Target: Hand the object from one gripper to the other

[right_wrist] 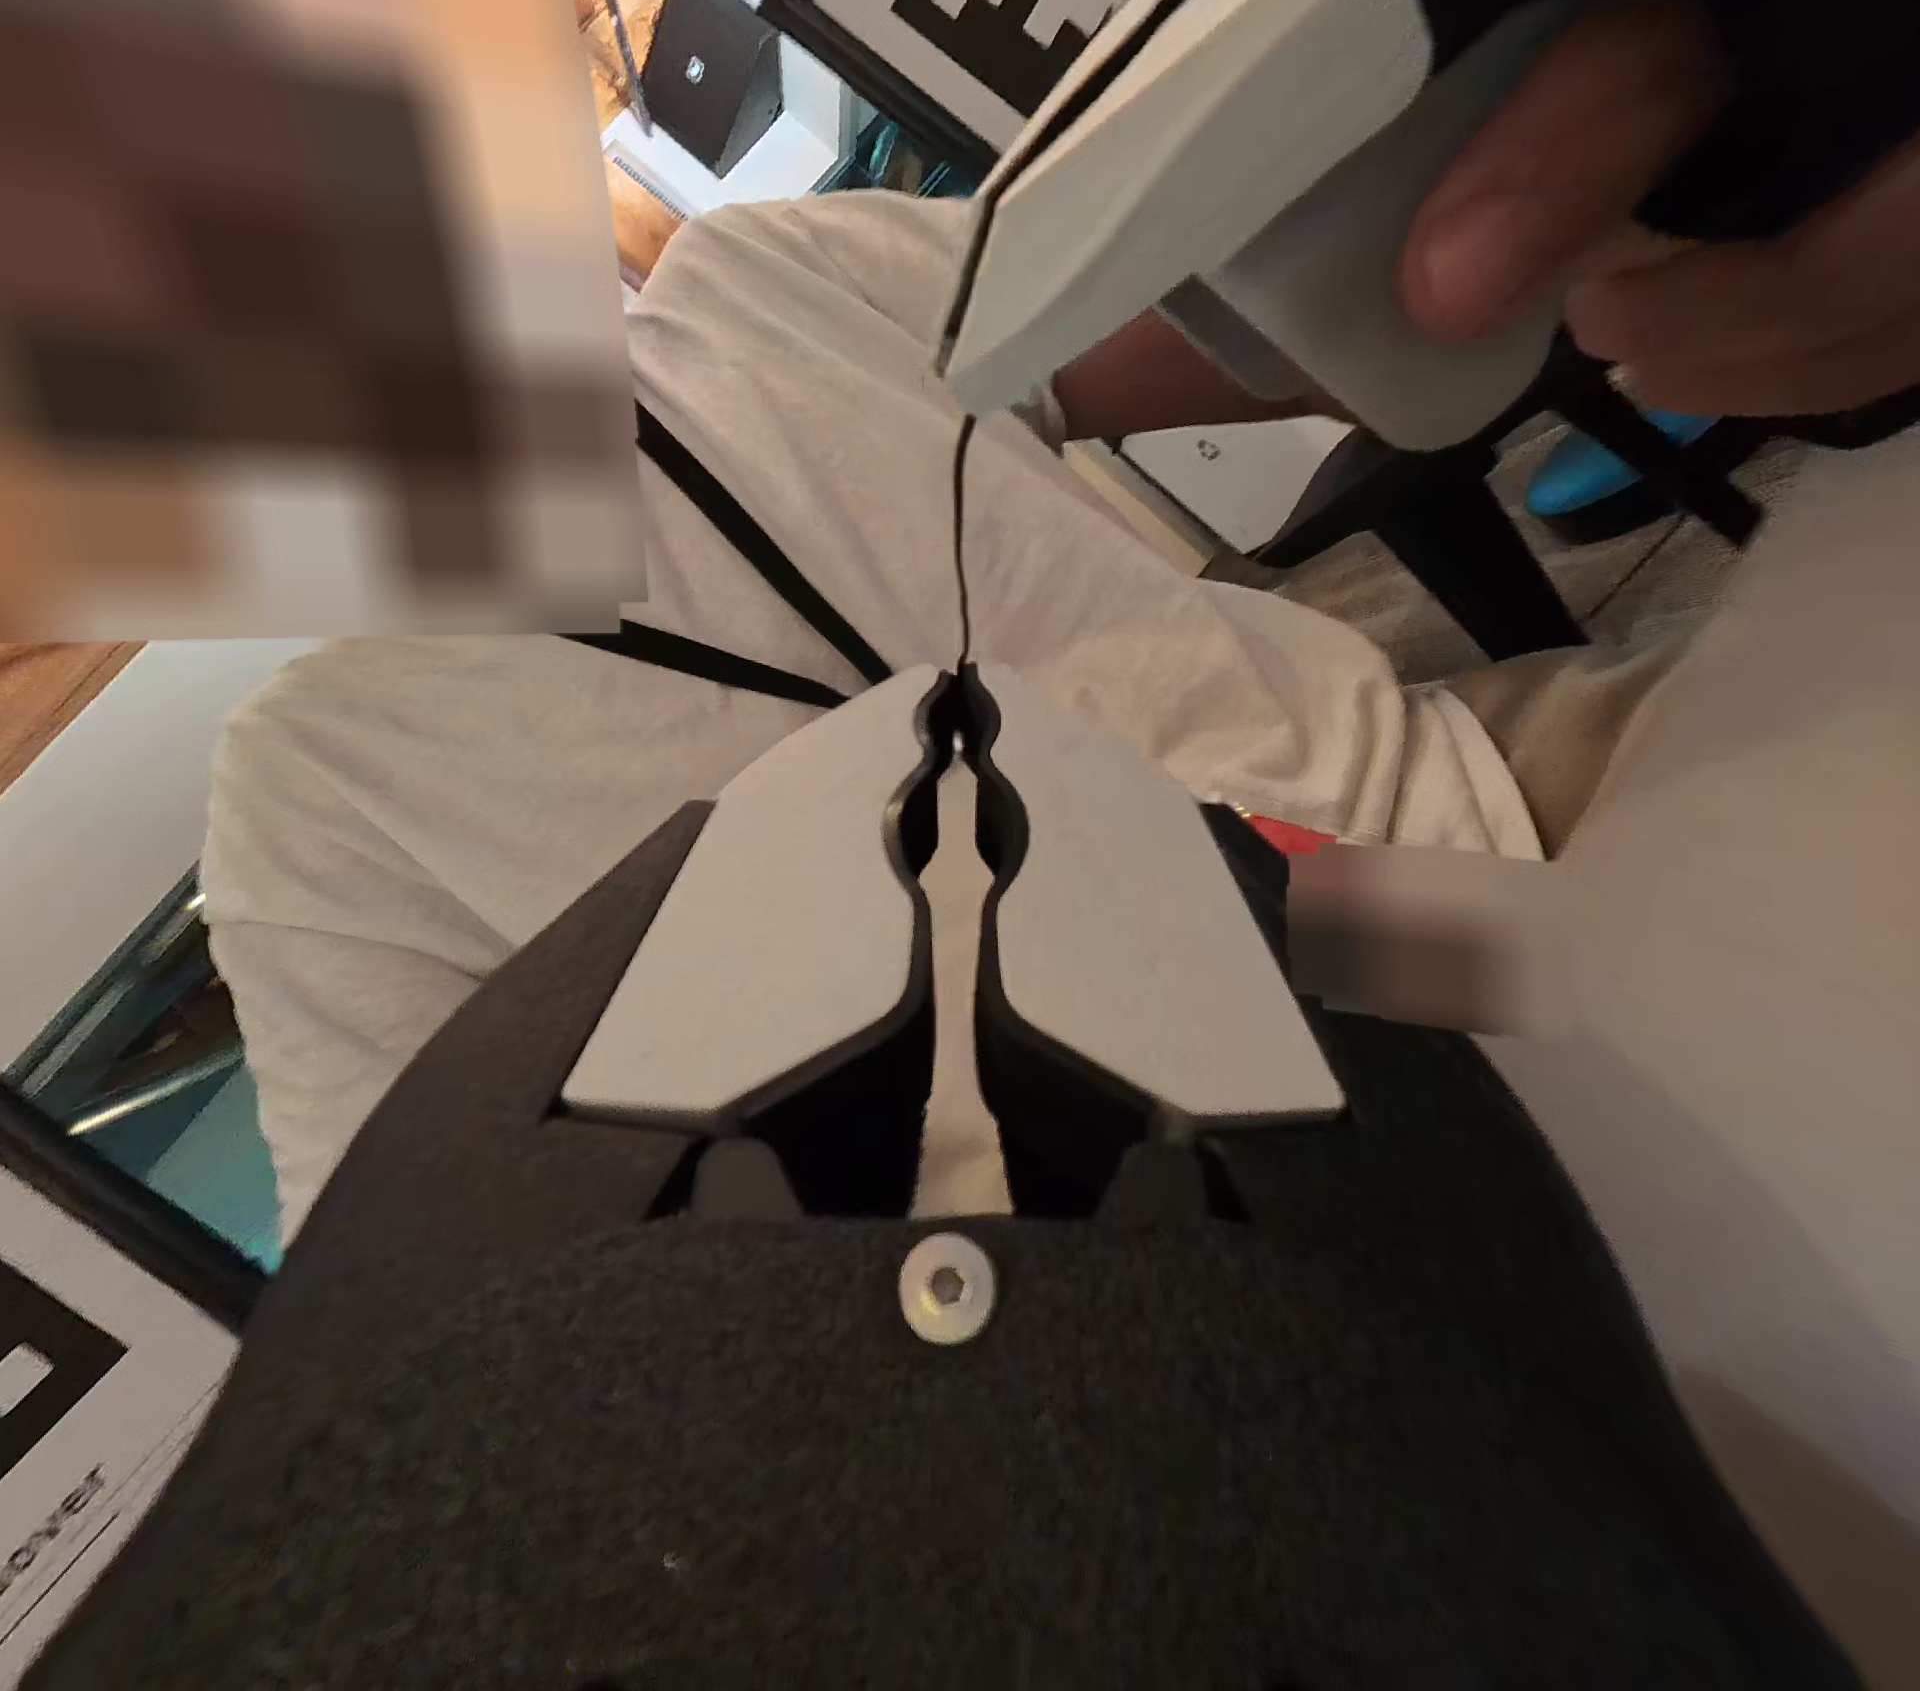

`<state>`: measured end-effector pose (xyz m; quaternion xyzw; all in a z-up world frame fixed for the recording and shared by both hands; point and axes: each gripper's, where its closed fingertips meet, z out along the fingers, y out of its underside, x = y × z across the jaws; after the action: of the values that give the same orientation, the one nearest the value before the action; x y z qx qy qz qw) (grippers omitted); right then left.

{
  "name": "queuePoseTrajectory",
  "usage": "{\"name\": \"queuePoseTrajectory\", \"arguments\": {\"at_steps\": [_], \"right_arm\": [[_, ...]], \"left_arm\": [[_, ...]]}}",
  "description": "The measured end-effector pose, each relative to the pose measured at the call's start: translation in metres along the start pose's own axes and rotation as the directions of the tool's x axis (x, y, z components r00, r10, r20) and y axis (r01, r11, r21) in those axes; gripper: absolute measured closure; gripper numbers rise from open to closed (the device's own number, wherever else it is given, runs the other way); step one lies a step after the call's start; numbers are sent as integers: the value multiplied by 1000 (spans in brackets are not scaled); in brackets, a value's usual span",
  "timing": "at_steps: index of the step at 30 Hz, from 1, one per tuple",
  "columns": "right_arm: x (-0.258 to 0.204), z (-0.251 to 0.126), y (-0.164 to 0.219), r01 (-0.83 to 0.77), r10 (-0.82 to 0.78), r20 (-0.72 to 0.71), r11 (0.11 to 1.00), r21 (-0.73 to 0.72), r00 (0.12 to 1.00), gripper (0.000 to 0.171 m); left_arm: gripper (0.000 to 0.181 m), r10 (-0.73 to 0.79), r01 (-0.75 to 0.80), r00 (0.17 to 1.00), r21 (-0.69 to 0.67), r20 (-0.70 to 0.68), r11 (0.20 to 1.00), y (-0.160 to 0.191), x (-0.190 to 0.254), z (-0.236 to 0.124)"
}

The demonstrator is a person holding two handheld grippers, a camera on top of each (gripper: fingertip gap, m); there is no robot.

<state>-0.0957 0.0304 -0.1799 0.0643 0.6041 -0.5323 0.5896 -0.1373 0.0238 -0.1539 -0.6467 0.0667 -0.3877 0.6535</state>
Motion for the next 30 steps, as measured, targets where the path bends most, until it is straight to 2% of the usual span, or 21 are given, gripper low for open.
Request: {"name": "queuePoseTrajectory", "arguments": {"at_steps": [1, 2, 4, 5, 7, 8, 10, 11, 13, 15, 16, 18, 19, 21, 24, 25, 27, 30], "right_arm": [[3, -3, -4, 8, -8, -23, 1000, 22, 1000, 170], [6, -8, -9, 19, -16, -51, 998, 53, 999, 169], [14, -21, -25, 51, -32, -128, 987, 155, 991, 151], [17, -30, -36, 84, -45, -177, 972, 219, 983, 148], [31, -57, -58, 198, -66, -371, 924, 328, 926, 139], [40, -72, -66, 292, -87, -504, 893, 342, 859, 135], [49, -102, -82, 521, -149, -768, 811, 265, 623, 130], [46, -111, -89, 627, -193, -861, 759, 173, 470, 125], [38, -116, -100, 757, -248, -953, 653, -33, 172, 117], [37, -114, -104, 773, -270, -959, 590, -234, -84, 123], [41, -113, -104, 733, -285, -937, 591, -337, -201, 124], [47, -113, -106, 630, -310, -862, 590, -505, -402, 129], [48, -111, -107, 590, -319, -823, 580, -562, -470, 131], [54, -109, -106, 517, -348, -768, 583, -627, -538, 138], [61, -113, -105, 459, -354, -734, 603, -653, -580, 143], [61, -111, -105, 459, -360, -729, 595, -660, -582, 148], [58, -114, -107, 449, -347, -709, 585, -675, -614, 170], [59, -119, -105, 438, -351, -709, 596, -673, -612, 171]], "left_arm": [[180, 2, -2, 1000, 10, 20, 1000, -2, -3, -2], [180, 2, -3, 999, 24, 47, 1000, -5, -7, -5], [181, -7, -1, 990, 57, 142, 998, -12, -23, -13], [180, -13, -4, 982, 89, 190, 996, -16, -31, -19], [181, -60, -4, 950, 203, 305, 979, -32, -49, -38], [181, -101, -1, 930, 279, 352, 960, -41, -57, -50], [181, -230, 2, 865, 456, 445, 890, -56, -74, -80], [181, -292, 5, 845, 539, 448, 842, -60, -78, -92], [181, -402, 39, 836, 690, 374, 723, -63, -79, -106], [180, -481, 120, 837, 771, 261, 626, -59, -81, -106], [180, -516, 155, 822, 775, 243, 613, -54, -86, -101], [181, -545, 166, 785, 749, 293, 642, -41, -95, -91], [180, -541, 157, 777, 733, 322, 662, -38, -97, -87], [180, -528, 136, 758, 699, 383, 702, -35, -100, -80], [180, -487, 110, 742, 633, 461, 766, -30, -102, -71], [180, -485, 111, 736, 622, 473, 775, -29, -103, -69], [180, -480, 112, 735, 611, 479, 783, -27, -104, -67], [180, -476, 116, 728, 596, 493, 795, -24, -106, -66]]}}
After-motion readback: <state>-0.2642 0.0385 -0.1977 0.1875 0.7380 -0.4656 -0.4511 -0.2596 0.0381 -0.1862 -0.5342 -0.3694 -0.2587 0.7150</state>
